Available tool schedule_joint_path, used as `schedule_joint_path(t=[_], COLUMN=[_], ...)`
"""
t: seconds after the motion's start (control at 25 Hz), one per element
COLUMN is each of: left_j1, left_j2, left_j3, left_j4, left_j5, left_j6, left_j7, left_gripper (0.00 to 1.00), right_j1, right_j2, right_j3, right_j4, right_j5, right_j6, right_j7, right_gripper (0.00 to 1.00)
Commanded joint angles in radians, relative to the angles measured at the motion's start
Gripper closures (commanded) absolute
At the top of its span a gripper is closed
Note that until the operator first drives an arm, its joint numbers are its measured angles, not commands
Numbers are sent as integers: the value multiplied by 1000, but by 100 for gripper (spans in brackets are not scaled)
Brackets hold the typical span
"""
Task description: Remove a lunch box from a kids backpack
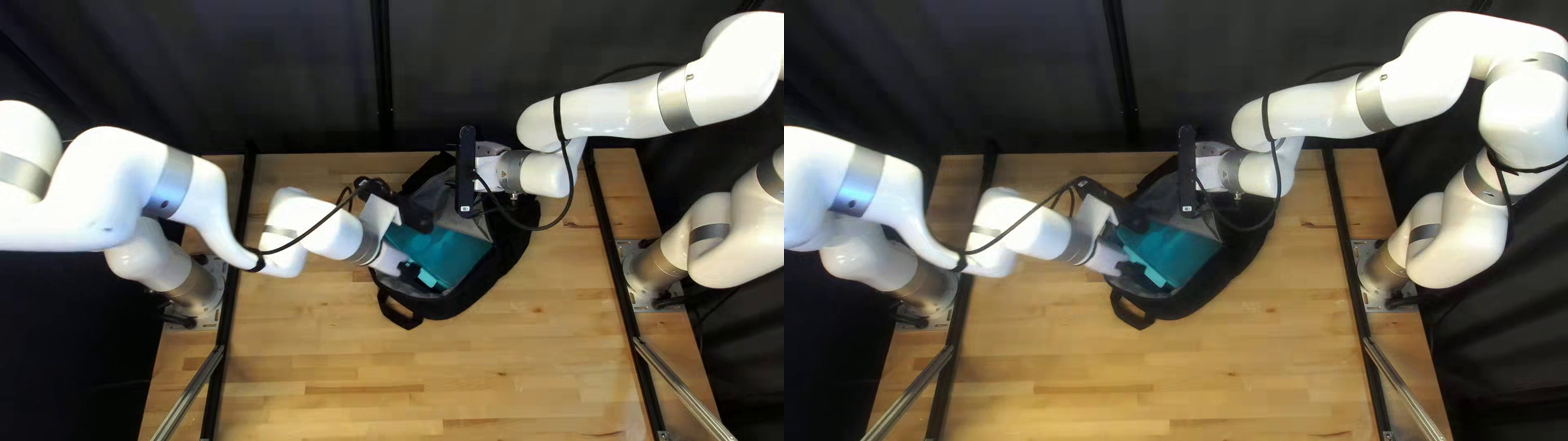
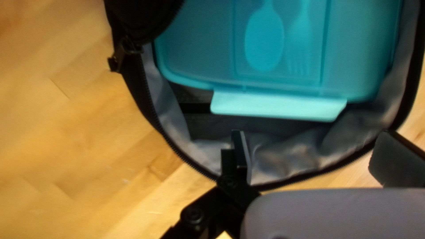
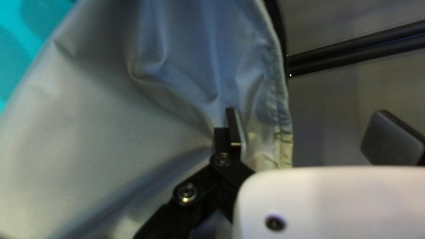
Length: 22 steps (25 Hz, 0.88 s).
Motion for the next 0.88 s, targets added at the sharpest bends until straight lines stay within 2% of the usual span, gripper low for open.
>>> schedule_joint_path(t=[0.04, 0.28, 0.4, 0.64, 0.88], left_j1=[57, 57, 47, 53, -5], left_j2=[-54, -54, -54, 86, 274], left_j3=[-90, -90, -74, -183, -230], left_j4=[7, 7, 28, 221, 354], left_j5=[118, 118, 112, 297, 491], left_j6=[117, 117, 100, 346, 584], left_j7=[-159, -159, -98, -107, -157], left_gripper=[0, 0, 0, 0, 0], right_j1=[0, 0, 0, 0, 0], right_j2=[0, 0, 0, 0, 0], right_j3=[0, 0, 0, 0, 0], right_j4=[0, 0, 0, 0, 0], right_j5=[0, 0, 0, 0, 0], right_j6=[0, 0, 0, 0, 0], right_j7=[0, 0, 0, 0, 0], right_gripper=[0, 0, 0, 0, 0])
